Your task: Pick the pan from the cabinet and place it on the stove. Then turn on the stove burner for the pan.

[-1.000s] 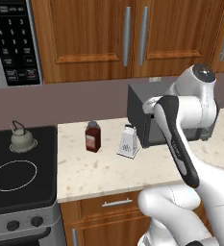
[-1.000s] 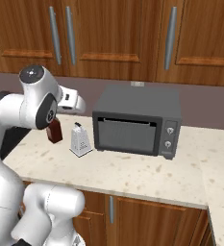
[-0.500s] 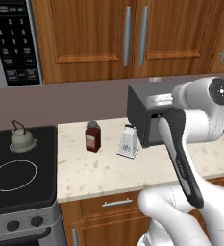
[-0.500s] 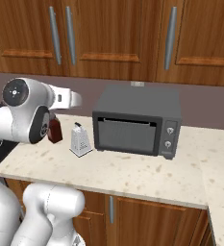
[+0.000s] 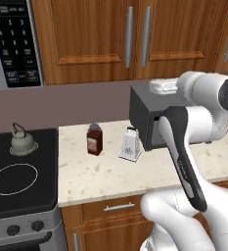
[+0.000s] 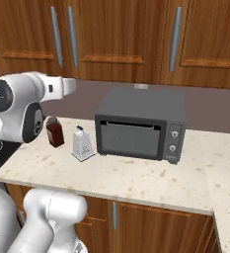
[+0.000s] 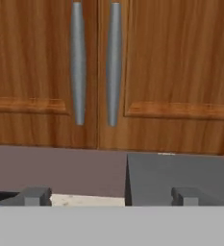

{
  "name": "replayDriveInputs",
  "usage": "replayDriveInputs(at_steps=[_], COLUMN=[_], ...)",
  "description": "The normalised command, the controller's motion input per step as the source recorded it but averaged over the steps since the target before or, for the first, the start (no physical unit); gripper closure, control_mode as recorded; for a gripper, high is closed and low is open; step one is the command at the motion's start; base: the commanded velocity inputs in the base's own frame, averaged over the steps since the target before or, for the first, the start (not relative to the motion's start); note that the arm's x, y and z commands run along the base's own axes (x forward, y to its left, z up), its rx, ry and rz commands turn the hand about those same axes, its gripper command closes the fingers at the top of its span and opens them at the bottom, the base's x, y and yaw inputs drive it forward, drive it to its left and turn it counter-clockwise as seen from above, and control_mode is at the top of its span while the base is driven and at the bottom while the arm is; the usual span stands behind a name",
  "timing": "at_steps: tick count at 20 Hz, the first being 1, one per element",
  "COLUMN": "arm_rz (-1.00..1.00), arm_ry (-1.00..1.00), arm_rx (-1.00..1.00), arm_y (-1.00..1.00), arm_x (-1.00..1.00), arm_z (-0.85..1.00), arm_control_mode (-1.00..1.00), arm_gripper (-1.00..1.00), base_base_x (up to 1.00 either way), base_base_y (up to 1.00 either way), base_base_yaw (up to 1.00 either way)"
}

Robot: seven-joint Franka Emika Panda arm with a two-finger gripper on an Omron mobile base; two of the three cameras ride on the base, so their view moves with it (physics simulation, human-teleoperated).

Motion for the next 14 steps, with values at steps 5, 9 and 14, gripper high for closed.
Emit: replayDriveInputs(at_steps=[5, 9, 14], arm_rz=[-0.01, -0.04, -0.03], arm_ry=[-0.23, -0.21, -0.18], arm_rx=[0.0, 0.0, 0.0], arm_y=[0.06, 0.0, 0.0], arm_x=[-0.05, 0.0, 0.04], arm_z=[0.35, 0.06, 0.0], arm_control_mode=[-1.0, -1.0, -1.0], arm_gripper=[-1.0, -1.0, -1.0], base_base_x=[0.0, 0.0, 0.0], base_base_y=[0.0, 0.0, 0.0], base_base_yaw=[0.0, 0.0, 0.0])
